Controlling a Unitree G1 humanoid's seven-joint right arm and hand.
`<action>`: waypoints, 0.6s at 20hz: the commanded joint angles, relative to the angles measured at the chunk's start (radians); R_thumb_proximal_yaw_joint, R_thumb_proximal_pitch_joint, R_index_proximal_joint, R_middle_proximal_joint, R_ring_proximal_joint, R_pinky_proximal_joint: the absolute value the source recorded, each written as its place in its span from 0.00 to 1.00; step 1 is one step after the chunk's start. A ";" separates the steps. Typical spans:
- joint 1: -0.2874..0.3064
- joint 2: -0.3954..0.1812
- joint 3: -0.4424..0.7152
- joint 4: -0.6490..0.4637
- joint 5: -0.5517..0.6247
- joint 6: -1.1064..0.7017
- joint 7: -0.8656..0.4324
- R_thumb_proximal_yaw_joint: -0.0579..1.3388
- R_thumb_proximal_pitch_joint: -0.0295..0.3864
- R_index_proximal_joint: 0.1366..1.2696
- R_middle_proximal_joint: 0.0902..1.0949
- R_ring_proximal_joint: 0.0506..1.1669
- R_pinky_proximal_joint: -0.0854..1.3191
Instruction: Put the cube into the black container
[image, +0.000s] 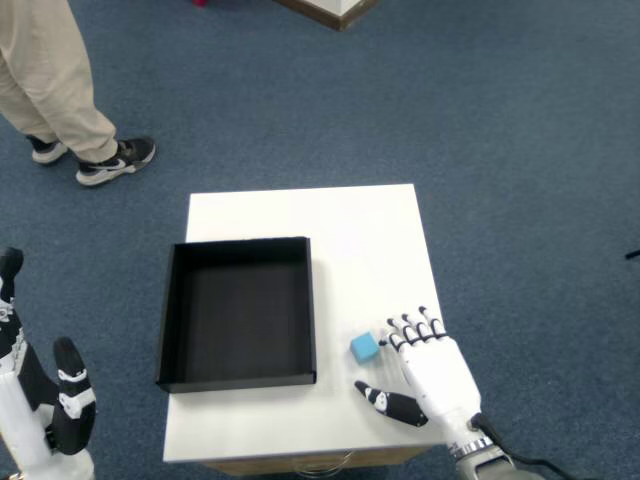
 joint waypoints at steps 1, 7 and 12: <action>-0.038 -0.001 -0.014 -0.004 0.025 0.028 -0.007 0.33 0.03 0.39 0.19 0.19 0.13; -0.040 0.013 -0.018 -0.017 0.029 0.057 -0.015 0.31 0.03 0.41 0.19 0.19 0.14; -0.042 0.014 -0.022 -0.040 0.050 0.069 -0.006 0.30 0.03 0.43 0.19 0.19 0.15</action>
